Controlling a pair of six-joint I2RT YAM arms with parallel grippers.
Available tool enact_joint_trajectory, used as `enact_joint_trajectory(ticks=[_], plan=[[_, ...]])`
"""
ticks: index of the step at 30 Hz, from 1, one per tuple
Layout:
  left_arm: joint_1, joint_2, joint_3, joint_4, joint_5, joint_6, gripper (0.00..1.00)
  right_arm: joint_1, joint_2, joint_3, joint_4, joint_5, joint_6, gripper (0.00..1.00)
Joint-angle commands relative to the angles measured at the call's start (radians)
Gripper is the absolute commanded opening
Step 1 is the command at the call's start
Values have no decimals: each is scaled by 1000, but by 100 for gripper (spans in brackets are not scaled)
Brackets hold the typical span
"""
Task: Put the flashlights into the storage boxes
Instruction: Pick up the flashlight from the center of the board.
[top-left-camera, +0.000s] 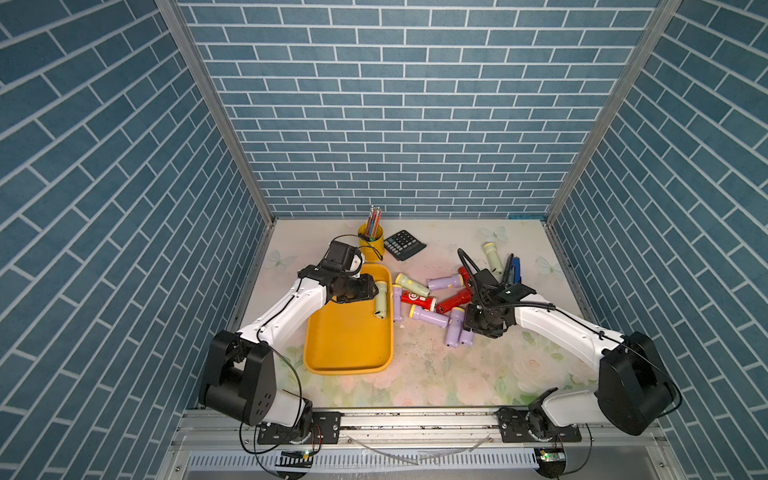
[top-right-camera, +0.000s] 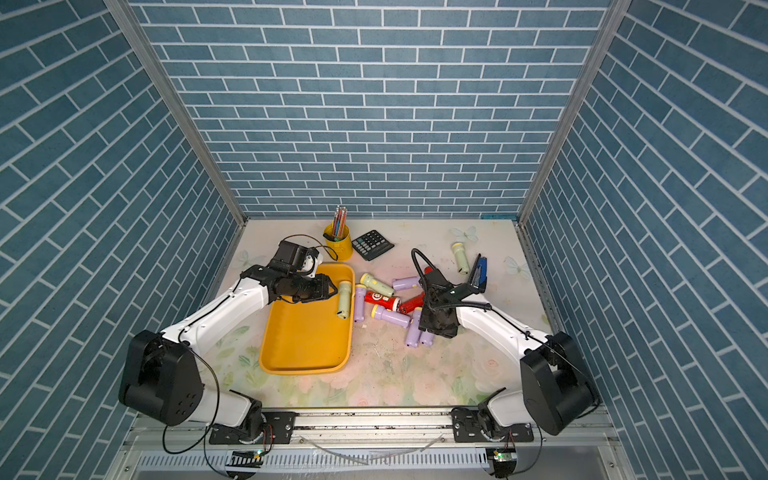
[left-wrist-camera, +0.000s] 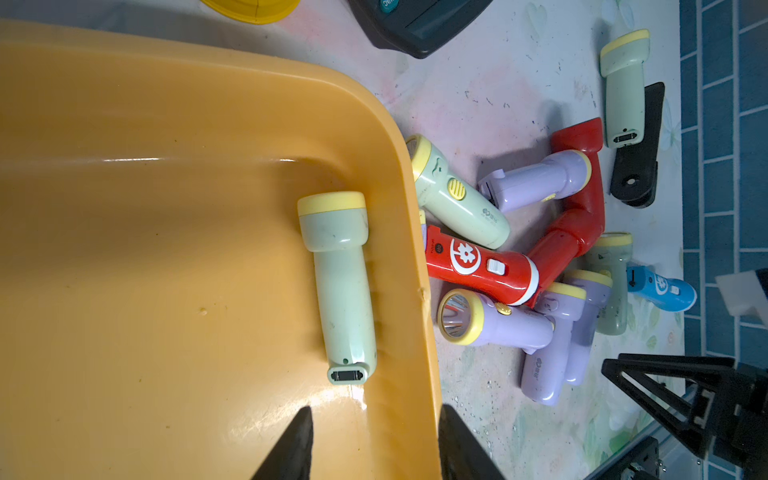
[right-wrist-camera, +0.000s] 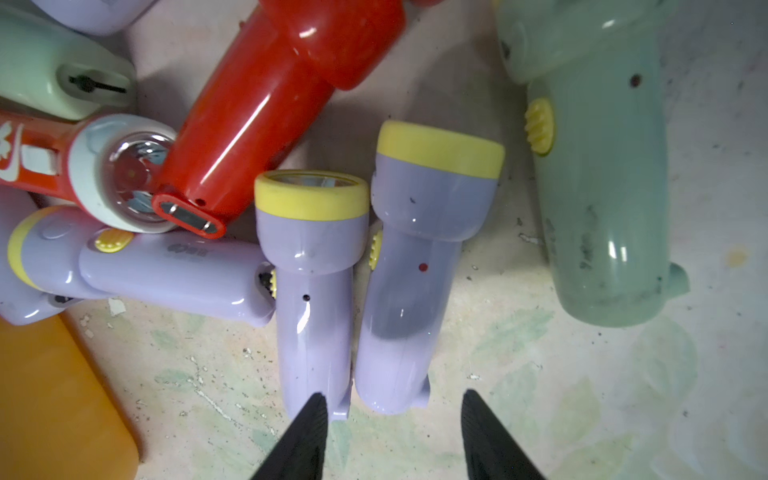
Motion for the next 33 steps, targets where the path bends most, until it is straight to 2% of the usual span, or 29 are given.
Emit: enact_joint_trajectory(ticks=[1,19,30,33], plan=[[-6,3,19,0,-2,1,50,-4,33,47,-15,-16,37,54],[-15,3,27,0,-3,0,48,-10,164,50,-13,4,29,51],[-26,-15,25,-5,2,-3,48,-10,171,-16,14,10,36,49],[-25,-24,24,-4,1,-4,48,-10,160,-34,16,15,37,44]])
